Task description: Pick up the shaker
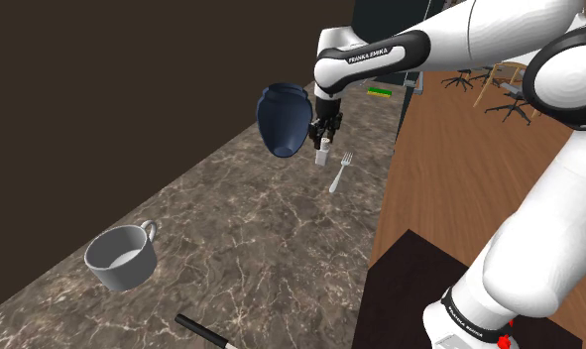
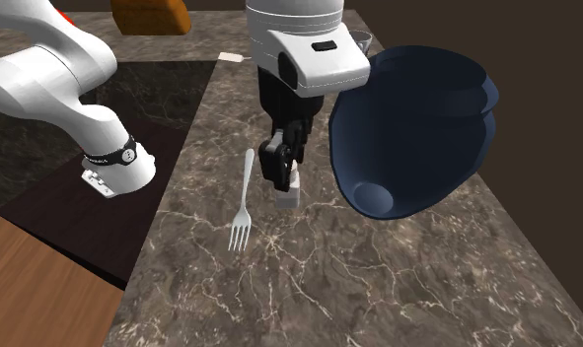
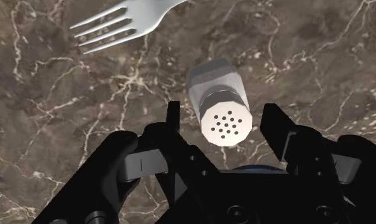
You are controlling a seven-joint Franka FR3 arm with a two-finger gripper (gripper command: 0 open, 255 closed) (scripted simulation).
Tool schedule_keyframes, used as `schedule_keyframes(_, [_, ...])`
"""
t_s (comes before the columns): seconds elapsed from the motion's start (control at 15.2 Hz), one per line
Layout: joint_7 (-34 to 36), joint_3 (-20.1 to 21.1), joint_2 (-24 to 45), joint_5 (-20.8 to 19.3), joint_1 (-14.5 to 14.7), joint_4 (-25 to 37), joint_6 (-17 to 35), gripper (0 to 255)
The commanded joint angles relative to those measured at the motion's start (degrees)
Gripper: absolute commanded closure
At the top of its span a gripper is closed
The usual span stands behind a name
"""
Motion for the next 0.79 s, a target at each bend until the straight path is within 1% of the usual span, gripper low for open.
schedule_keyframes(0.0, [0.0,0.0,0.1,0.0,0.0,-0.1,0.2,255])
schedule_keyframes(0.53, [-0.1,0.0,0.1,0.0,-0.1,0.0,0.2,255])
schedule_keyframes(0.73, [-0.1,0.0,-0.4,0.0,0.0,1.7,-2.1,255])
